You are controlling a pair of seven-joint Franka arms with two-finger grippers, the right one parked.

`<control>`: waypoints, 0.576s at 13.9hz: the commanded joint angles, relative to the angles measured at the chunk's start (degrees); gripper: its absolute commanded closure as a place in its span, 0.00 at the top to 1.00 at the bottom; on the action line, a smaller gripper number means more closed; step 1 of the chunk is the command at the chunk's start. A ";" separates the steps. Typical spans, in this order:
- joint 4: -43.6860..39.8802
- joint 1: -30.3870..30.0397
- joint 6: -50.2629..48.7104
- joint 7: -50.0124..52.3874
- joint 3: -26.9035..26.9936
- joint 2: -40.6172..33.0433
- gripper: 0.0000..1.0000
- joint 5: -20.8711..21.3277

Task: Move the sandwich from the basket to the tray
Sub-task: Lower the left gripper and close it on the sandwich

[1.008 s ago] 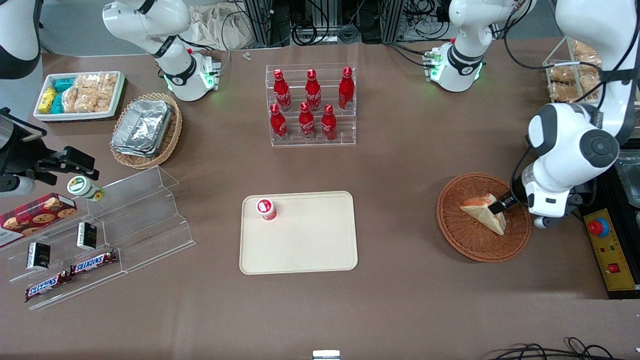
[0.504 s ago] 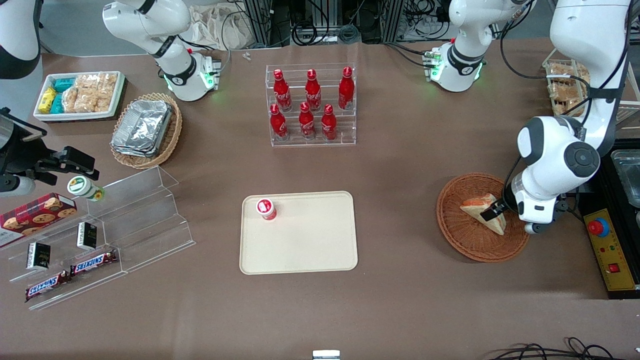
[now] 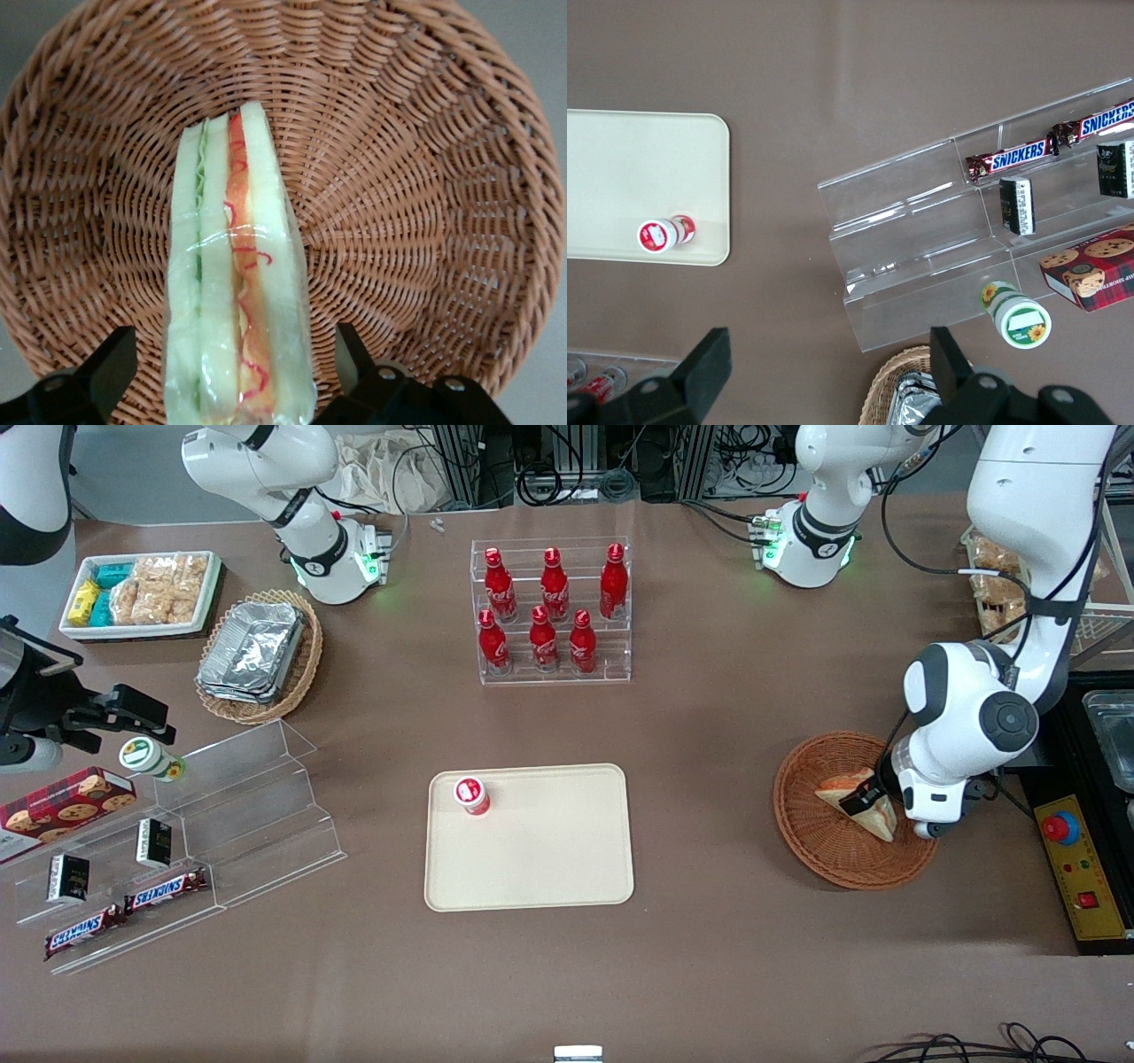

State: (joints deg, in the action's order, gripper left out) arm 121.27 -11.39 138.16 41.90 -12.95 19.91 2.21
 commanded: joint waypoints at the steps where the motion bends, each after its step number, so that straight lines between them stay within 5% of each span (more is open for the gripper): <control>1: 1.08 0.22 2.03 2.57 -0.06 -0.05 0.55 1.13; 4: 0.81 0.22 1.85 2.48 -0.06 0.04 0.03 1.22; 8: -0.32 0.22 -0.07 2.31 -0.06 -0.57 0.00 1.22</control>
State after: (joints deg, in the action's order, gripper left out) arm 121.04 -11.39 138.49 42.36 -12.96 20.43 2.21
